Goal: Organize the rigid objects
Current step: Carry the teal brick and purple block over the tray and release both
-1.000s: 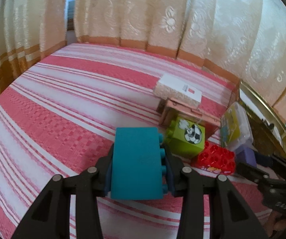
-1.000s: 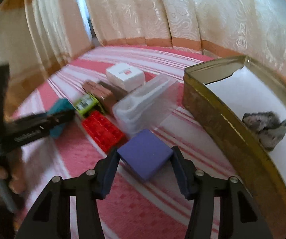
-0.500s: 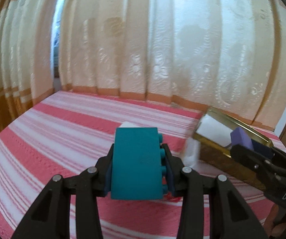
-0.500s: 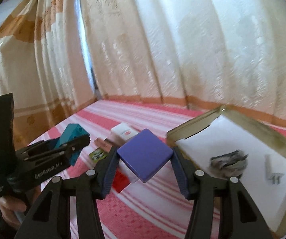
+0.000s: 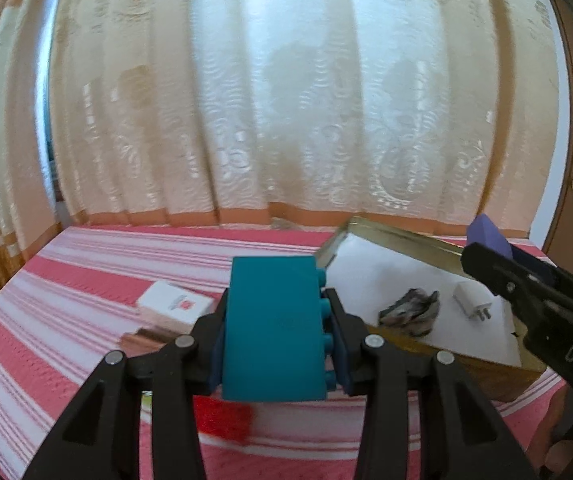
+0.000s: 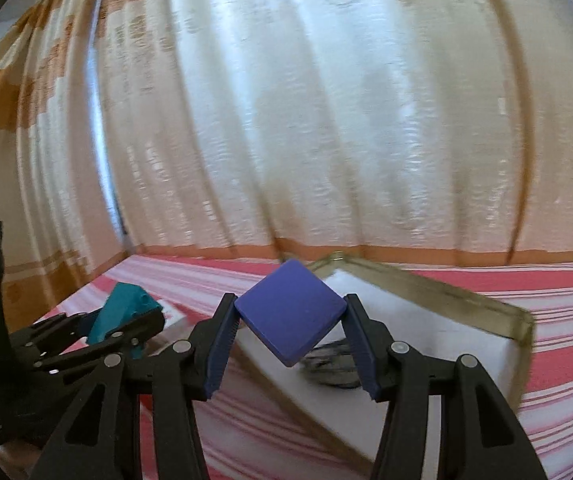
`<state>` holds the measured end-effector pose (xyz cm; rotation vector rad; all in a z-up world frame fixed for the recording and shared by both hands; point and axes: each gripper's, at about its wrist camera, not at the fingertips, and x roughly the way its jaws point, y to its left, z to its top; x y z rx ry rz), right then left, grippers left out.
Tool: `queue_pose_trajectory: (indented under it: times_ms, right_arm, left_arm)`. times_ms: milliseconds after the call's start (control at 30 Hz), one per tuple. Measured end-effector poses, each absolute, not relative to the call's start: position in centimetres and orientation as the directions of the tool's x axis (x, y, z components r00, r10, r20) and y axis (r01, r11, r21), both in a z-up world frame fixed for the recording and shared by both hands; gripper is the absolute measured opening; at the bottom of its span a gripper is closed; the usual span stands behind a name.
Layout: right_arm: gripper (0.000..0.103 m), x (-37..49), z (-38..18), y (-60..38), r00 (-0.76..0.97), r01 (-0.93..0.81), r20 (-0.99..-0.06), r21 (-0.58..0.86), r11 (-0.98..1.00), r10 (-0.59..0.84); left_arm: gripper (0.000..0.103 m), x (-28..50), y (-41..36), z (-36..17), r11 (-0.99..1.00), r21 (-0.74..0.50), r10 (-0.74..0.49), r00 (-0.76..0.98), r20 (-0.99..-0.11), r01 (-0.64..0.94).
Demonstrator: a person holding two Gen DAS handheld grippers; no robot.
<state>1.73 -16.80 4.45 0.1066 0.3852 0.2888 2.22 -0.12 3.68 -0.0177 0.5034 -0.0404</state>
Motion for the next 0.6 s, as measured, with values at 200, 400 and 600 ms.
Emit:
queue_pose_trajectory:
  times_ms: [200, 400, 600]
  right_arm:
    - [0.055, 2.0, 4.3, -20.7, 0.909, -0.172, -0.357, 0.144, 0.975, 0.213]
    - [0.055, 2.9, 3.7, -24.5, 0.916, -0.073, -0.384, 0.137, 0.988, 0.121]
    - [0.055, 3.8, 3.2, -26.9, 0.908, 0.008, -0.415, 0.164, 0.986, 0.062]
  left_arm:
    - [0.042, 3.5, -3.6, 3.9, 0.996, -0.01, -0.081, 0.876, -0.476, 0.087]
    - [0.042, 5.0, -7.2, 3.4, 0.991, -0.003, -0.121, 0.866, -0.486, 0.136]
    - [0.042, 6.4, -10.2, 3.2, 0.985, -0.001, -0.149, 0.853, -0.5, 0.172]
